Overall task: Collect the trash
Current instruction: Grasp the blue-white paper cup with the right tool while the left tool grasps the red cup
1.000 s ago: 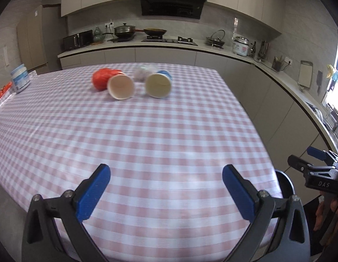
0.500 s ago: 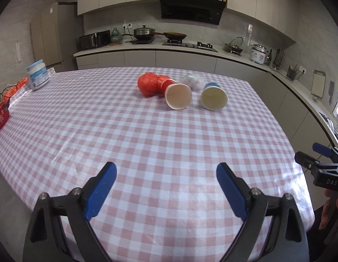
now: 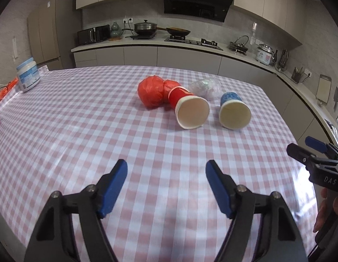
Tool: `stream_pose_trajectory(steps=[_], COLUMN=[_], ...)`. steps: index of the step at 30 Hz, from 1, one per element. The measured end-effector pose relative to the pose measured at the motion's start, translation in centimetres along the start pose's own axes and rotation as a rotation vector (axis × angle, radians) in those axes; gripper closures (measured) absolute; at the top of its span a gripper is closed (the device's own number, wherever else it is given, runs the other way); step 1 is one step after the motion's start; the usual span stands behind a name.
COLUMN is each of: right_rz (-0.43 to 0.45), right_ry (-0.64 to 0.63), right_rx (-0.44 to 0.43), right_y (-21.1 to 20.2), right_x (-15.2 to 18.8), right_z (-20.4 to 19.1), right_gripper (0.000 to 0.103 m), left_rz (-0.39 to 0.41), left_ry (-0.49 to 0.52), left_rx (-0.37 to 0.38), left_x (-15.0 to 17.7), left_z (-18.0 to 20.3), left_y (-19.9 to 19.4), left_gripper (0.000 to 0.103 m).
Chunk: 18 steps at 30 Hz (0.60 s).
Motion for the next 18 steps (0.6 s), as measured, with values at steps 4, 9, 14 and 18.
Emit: stream_pose_trajectory(steps=[4,9,14,18], right_rz=[-0.030,-0.045,-0.028,-0.007], right_ry=[-0.006,-0.011,-0.021,-0.005], right_rx=[-0.022,-0.049,-0.090,-0.115], right_y=[3.7,7.2,8.6,9.8], right_x=[-1.9,-3.6,-5.3,-7.1], right_z=[0.2,0.5,0.0,0.3], right_gripper=[0.009,0.012,0.018,0.018], left_rz=[-0.023,-0.053,-0.032,-0.009], left_ry=[0.001,-0.005,-0.026,-0.016], left_rx=[0.003,0.003,0.023,0.029], left_x=[-1.6,-3.0,-4.6,-6.4], left_z=[0.7,1.0,1.8,3.0], left_y=[2.8,6.3,6.3,7.1], left_gripper=[0.030,0.030,0.024,0.024])
Point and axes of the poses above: each gripper's, at about its wrist camera, not at the fingertips, and y roughly the way its jaws point, z to its right, x to its underside, the point moved 7 cm from there along y, roughly the way its jaws point, and after that the axes turned 8 degrees about -y, right-handed, at the moved point
